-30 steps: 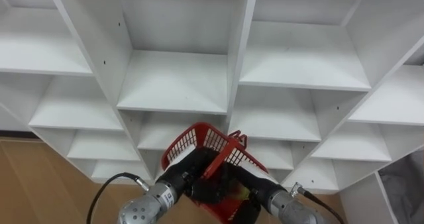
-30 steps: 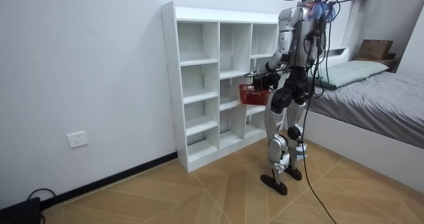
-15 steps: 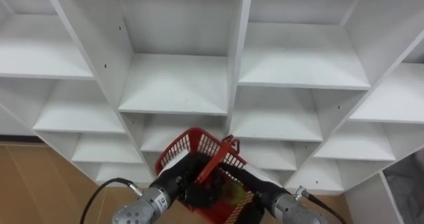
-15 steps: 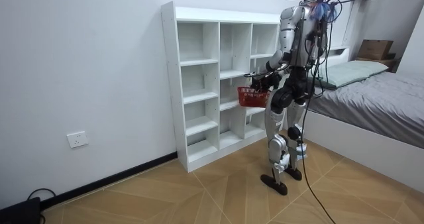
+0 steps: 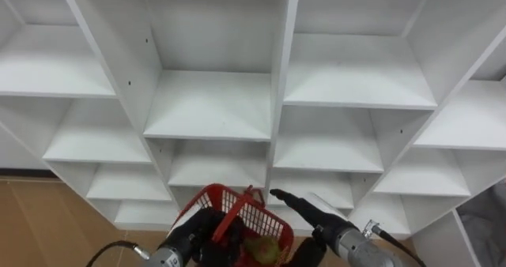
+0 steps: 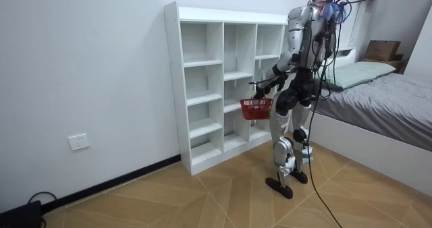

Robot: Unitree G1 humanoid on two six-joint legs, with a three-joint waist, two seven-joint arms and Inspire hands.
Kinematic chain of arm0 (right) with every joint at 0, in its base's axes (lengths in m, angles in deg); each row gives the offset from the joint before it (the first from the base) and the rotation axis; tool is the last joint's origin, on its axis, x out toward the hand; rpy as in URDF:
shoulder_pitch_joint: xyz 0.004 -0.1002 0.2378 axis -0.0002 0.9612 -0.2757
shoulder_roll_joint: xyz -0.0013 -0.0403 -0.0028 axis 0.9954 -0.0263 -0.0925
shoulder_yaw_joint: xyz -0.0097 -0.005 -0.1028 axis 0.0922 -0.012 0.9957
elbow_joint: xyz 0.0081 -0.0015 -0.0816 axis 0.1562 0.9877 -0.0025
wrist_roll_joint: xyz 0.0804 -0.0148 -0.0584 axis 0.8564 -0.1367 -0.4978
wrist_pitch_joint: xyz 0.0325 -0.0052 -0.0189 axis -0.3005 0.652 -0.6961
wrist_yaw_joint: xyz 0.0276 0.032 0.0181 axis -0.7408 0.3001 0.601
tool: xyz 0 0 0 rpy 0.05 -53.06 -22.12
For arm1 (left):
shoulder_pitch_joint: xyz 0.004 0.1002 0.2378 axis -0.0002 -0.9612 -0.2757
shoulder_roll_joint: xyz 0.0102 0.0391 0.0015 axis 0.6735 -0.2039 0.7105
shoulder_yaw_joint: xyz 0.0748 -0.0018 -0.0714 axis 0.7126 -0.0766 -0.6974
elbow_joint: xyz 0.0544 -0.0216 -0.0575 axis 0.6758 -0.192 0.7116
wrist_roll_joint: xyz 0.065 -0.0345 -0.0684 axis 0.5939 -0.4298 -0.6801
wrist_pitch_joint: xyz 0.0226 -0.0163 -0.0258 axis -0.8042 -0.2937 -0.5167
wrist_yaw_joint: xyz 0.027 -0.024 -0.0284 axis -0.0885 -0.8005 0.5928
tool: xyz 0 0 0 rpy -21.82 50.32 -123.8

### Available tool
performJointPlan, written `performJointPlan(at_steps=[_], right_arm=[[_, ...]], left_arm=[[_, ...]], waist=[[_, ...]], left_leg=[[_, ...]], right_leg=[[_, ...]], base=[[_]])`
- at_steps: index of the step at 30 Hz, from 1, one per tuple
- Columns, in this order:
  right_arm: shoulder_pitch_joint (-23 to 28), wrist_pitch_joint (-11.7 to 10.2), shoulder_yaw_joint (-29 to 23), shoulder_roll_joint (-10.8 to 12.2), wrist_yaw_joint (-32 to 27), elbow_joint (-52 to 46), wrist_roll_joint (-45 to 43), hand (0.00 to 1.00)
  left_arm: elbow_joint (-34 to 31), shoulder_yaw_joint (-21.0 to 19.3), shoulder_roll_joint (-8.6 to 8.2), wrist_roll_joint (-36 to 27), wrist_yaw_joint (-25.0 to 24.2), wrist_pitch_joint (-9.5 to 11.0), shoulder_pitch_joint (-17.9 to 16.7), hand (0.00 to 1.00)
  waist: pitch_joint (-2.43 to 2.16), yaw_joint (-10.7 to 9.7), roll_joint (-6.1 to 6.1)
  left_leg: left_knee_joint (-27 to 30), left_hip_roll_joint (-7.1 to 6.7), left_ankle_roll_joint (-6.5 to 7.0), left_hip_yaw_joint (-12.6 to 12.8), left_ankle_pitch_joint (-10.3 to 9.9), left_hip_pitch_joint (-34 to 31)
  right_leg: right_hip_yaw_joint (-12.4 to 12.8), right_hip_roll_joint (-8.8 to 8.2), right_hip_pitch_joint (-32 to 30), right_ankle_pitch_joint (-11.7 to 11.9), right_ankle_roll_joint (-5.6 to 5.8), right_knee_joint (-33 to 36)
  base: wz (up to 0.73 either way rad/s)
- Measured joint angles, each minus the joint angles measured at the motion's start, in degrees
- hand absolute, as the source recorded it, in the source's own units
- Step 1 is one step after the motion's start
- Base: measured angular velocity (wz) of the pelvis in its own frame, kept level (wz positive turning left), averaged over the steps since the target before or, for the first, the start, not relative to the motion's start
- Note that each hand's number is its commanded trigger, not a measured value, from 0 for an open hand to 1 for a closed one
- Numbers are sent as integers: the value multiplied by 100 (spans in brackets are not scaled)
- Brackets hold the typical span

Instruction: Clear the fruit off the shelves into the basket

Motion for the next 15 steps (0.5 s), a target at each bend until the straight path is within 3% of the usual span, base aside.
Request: performJointPlan(at_steps=[5, 15], right_arm=[[242, 0, -282, 12, -21, -353, 4, 0], [637, -11, -1011, 40, -463, -729, 385, 0]], left_arm=[[462, -398, -18, 375, 140, -3, -38, 100], [661, -1214, -96, 373, 529, -12, -510, 100]], waist=[[-23, 101, -11], [-32, 84, -16]], left_leg=[[-30, 14, -19, 66, -17, 75], [-71, 15, -19, 77, -25, 202]], right_leg=[[93, 45, 75, 8, -13, -61], [129, 41, 190, 3, -6, -82]], base=[[-7], [0]])
